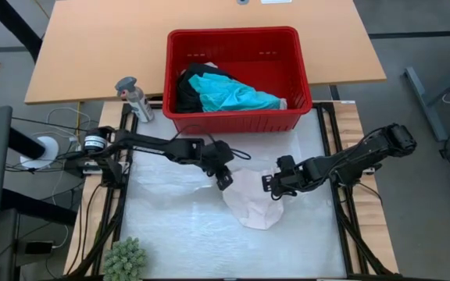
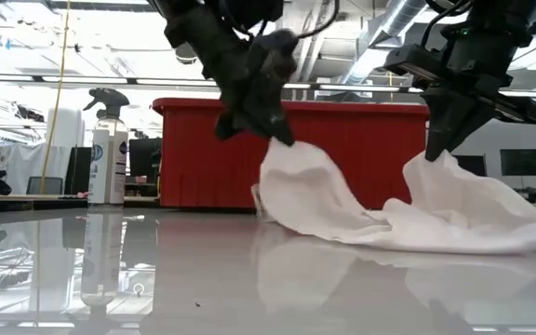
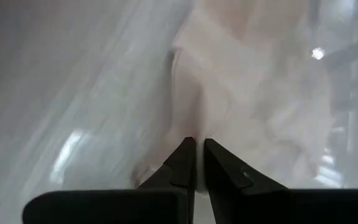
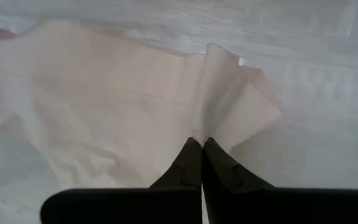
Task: Fold Laundry from Bin
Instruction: Fold the white underwear
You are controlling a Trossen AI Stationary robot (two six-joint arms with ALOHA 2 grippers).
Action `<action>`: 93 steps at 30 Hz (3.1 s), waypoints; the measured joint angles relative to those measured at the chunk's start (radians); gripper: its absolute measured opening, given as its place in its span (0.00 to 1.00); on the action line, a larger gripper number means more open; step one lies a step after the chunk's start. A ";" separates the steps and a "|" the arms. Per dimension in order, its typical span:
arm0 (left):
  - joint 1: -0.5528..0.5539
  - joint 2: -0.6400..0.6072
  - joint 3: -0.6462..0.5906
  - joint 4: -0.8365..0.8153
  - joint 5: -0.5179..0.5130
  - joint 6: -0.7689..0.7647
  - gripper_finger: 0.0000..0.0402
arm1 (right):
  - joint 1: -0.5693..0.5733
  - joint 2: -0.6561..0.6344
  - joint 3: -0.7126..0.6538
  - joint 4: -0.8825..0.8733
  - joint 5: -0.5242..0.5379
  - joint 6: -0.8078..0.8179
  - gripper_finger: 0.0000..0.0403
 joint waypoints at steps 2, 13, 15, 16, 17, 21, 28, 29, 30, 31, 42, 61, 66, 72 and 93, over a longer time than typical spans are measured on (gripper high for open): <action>0.008 0.006 -0.005 -0.104 -0.037 -0.004 0.04 | 0.000 0.000 0.000 -0.001 0.000 -0.008 0.05; 0.019 0.009 -0.056 -0.170 -0.101 0.127 0.16 | 0.000 0.000 0.000 -0.001 0.000 -0.022 0.05; 0.019 0.009 -0.069 -0.165 -0.107 0.122 0.22 | 0.000 0.000 0.000 0.000 0.000 -0.022 0.05; 0.019 0.009 -0.073 -0.165 -0.109 0.117 0.26 | 0.000 0.000 0.000 0.000 0.000 -0.022 0.05; 0.019 0.009 -0.076 -0.166 -0.108 0.116 0.29 | 0.000 0.000 0.000 0.000 -0.001 -0.022 0.05; 0.019 0.009 -0.088 -0.161 -0.096 0.091 0.45 | 0.000 0.000 0.000 0.000 -0.002 -0.022 0.05; 0.019 -0.009 -0.086 0.360 0.218 0.042 0.54 | 0.000 0.000 0.000 -0.001 -0.002 -0.019 0.05; 0.019 0.004 -0.086 0.466 0.269 0.032 0.53 | 0.000 0.000 0.000 -0.003 -0.002 -0.019 0.05; 0.018 0.024 -0.083 0.562 0.313 0.017 0.52 | 0.000 0.000 0.000 -0.005 -0.002 -0.019 0.05; 0.018 0.047 -0.083 0.644 0.351 0.000 0.50 | 0.000 0.000 0.000 -0.007 -0.002 -0.019 0.05; 0.022 0.331 -0.079 0.948 0.372 -0.127 0.33 | 0.006 0.000 0.000 -0.025 -0.002 -0.008 0.05; 0.000 0.370 -0.039 0.795 0.027 0.084 0.26 | 0.006 0.000 0.000 -0.022 -0.003 -0.001 0.05; -0.031 0.370 -0.011 0.727 -0.048 0.246 0.26 | 0.006 0.000 0.000 -0.022 -0.003 -0.008 0.05; -0.054 0.369 -0.004 0.692 -0.127 0.272 0.26 | 0.006 0.000 0.000 -0.022 -0.003 -0.010 0.05; -0.042 0.369 -0.004 0.660 -0.154 0.245 0.26 | -0.049 0.000 0.000 0.155 -0.003 -0.157 0.05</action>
